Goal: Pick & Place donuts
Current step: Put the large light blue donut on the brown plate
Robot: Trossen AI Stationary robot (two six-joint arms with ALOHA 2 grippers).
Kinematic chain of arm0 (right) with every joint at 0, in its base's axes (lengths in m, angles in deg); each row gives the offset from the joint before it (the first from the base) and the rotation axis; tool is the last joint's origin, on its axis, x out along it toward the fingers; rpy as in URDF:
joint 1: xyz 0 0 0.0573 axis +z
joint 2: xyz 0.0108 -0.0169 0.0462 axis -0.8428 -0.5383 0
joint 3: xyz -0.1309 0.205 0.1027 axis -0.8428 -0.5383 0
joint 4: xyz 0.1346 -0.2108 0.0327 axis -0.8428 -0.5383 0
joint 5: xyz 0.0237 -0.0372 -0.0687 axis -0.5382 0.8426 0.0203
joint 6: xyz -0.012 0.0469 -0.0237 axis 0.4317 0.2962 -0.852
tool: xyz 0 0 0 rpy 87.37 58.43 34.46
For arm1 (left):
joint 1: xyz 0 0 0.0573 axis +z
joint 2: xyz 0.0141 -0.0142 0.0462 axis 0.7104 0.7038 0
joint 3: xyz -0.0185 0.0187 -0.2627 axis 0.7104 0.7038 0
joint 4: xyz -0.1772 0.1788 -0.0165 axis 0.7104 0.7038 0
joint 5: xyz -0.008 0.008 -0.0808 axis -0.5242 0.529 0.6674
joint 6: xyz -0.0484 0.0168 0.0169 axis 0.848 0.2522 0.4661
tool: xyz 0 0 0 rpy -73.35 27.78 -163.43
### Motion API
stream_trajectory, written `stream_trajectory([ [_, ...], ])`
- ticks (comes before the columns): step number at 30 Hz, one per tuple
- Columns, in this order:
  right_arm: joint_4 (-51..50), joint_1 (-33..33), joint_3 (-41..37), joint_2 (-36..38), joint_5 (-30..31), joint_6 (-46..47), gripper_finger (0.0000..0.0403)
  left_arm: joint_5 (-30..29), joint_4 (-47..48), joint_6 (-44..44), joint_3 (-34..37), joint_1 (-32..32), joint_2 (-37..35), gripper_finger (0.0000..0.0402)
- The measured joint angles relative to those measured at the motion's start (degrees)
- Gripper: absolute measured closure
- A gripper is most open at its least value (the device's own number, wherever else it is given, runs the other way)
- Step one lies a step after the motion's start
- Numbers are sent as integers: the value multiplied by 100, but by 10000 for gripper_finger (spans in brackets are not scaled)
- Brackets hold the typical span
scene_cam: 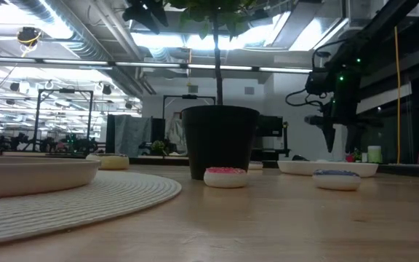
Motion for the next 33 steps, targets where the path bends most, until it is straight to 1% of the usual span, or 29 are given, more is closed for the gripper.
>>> stream_trajectory([
  [8, -56, 89, -55, 0, 97, 314, 189, 7, 2, -157, 0, 0, 0, 196],
  [13, -99, 152, -100, 0, 94, 702, 189, 7, 2, -157, 0, 0, 0, 196],
  [18, 54, 262, -101, 0, 90, 744, 189, 8, 2, -232, 0, 0, 0, 196],
  [22, 333, 324, -84, 0, -71, 738, 189, 15, 2, -360, 0, 4, 0, 196],
  [25, 543, 355, -76, 0, -77, 736, 189, 37, 2, -404, 0, 43, 0, 196],
  [28, 787, 352, -76, -68, -138, 732, 189, 158, 2, -407, 0, 116, 0, 196],
  [33, 1003, 354, -66, -568, -581, 778, 189, 433, 4, -407, 0, 243, 0, 196],
])
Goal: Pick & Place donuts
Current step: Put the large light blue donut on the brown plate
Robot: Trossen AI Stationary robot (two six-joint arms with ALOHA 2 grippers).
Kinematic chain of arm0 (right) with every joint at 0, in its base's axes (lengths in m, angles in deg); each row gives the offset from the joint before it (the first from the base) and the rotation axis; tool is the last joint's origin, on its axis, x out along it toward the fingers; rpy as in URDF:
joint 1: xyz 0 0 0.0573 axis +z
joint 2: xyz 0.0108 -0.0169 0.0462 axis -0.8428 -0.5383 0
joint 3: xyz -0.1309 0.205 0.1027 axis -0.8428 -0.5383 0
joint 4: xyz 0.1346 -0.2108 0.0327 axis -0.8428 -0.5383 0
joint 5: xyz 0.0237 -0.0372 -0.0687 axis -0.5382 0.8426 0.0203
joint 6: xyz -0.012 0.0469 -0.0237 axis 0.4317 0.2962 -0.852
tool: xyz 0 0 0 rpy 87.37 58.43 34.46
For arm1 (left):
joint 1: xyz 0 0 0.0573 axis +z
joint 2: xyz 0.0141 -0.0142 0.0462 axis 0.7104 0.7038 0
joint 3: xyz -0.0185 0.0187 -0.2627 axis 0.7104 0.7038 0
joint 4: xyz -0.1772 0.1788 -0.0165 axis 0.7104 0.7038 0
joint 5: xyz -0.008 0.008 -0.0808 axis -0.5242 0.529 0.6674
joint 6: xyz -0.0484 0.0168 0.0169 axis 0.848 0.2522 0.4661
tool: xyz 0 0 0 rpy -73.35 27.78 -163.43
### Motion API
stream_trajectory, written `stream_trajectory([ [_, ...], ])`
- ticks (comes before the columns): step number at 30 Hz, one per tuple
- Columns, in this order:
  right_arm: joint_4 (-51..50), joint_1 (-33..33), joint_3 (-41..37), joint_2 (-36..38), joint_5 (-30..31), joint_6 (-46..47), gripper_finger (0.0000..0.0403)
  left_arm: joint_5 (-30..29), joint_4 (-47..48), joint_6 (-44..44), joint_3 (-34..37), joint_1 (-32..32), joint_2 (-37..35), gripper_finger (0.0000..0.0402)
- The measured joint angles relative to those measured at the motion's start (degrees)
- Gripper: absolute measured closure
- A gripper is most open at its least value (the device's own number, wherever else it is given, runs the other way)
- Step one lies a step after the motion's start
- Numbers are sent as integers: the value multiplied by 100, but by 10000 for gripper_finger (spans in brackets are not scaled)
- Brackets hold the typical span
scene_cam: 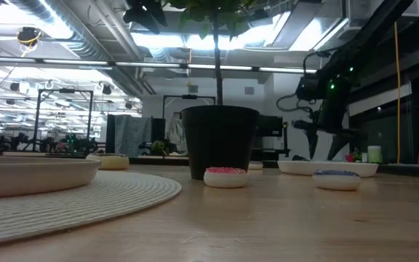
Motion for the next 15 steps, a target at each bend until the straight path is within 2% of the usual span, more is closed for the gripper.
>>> stream_trajectory([
  [5, -158, -8, 277, -339, -16, -205, 189, 26, 3, -3, 0, 52, 0, 196],
  [15, -577, -14, 700, -421, 346, -376, 189, 59, 9, -46, 0, 52, 0, 197],
])
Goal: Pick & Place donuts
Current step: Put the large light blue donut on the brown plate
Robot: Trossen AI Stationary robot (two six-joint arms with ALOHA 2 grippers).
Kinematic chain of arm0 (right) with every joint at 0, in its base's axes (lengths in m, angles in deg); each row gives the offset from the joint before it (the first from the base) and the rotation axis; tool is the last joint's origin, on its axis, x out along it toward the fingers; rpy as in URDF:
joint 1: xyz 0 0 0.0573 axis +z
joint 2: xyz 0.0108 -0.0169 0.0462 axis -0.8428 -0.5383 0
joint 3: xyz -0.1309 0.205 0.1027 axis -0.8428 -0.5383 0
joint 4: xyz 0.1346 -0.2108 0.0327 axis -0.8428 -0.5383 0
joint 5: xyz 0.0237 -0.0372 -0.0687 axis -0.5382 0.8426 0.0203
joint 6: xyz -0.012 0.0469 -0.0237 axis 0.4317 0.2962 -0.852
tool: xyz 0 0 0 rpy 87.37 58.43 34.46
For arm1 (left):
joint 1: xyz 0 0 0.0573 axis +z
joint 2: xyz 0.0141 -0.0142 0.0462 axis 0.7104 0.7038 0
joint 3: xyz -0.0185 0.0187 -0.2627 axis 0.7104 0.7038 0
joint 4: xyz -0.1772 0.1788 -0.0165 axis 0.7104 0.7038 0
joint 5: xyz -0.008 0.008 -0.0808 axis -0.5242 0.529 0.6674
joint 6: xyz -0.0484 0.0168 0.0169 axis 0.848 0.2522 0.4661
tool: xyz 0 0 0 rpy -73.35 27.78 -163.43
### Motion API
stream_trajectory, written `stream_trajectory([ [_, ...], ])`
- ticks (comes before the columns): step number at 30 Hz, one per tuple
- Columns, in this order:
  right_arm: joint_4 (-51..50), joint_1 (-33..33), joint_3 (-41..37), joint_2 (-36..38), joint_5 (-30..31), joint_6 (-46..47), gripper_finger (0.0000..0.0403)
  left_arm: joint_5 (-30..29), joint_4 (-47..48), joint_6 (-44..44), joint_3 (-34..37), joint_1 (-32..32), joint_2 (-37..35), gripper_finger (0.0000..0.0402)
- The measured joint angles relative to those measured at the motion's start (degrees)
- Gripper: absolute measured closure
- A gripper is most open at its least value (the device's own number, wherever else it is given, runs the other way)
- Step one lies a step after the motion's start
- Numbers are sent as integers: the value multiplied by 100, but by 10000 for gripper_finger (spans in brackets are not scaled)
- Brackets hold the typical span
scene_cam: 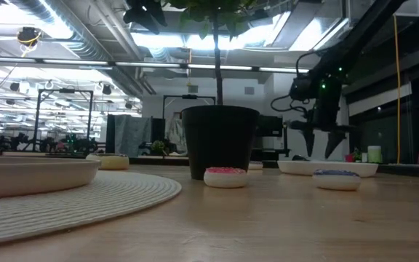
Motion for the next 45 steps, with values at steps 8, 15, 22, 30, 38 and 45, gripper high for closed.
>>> stream_trajectory([
  [8, -103, 11, -2, -287, -160, -140, 189, 0, 2, 2, 0, 0, 0, 197],
  [15, -184, 48, -2, -285, -175, -313, 197, 0, 2, 44, -2, 0, 0, 197],
  [22, -341, 48, -2, -285, -316, -588, 273, -2, 0, 48, 0, 0, 0, 197],
  [30, -374, 48, -2, -283, -326, -921, 365, -3, -2, 65, 0, 0, 0, 197],
  [38, -982, 59, 442, -37, -341, -1583, 381, -4, -2, 12, 0, 0, 0, 197],
  [45, -2450, 206, 1987, -14, -19, -2357, 380, -4, -4, -237, 0, 0, 0, 197],
])
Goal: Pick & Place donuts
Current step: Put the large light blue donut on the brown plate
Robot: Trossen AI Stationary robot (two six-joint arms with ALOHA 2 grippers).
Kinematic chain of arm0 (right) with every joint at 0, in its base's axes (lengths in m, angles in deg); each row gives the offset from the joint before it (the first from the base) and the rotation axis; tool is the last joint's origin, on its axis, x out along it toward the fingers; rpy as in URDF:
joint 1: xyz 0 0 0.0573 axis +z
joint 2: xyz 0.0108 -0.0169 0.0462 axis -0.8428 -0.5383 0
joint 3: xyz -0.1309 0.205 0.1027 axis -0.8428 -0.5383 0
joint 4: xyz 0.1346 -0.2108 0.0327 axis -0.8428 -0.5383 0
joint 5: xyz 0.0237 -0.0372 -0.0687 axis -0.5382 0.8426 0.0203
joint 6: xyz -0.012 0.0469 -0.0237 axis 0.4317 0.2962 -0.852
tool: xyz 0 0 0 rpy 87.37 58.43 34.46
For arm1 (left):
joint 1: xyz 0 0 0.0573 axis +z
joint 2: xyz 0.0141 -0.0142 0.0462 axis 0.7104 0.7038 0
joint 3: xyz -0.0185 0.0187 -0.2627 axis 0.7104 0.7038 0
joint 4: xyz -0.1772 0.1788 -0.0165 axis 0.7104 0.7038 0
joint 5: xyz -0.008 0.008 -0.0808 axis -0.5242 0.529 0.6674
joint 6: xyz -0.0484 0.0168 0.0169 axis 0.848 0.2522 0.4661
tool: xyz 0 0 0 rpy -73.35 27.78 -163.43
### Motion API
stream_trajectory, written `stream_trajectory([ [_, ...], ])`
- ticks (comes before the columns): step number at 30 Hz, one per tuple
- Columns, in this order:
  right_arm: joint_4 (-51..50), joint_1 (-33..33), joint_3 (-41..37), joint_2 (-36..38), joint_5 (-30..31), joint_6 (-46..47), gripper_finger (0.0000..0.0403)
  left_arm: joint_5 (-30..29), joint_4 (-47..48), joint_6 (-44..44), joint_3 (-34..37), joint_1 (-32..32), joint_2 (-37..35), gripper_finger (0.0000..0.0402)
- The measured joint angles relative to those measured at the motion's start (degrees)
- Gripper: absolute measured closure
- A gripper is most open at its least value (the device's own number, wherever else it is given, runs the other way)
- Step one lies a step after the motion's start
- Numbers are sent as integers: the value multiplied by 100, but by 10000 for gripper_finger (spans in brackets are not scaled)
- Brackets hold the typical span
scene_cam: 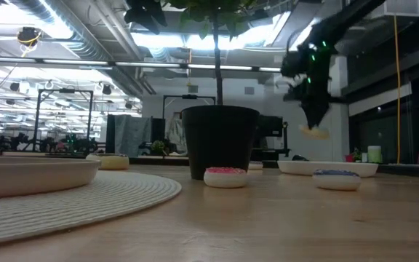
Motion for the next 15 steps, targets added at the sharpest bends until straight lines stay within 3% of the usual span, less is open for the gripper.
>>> stream_trajectory([
  [15, -2919, 618, 4024, 4, 34, -1118, 382, -2, -11, -170, -1, -1, 0, 197],
])
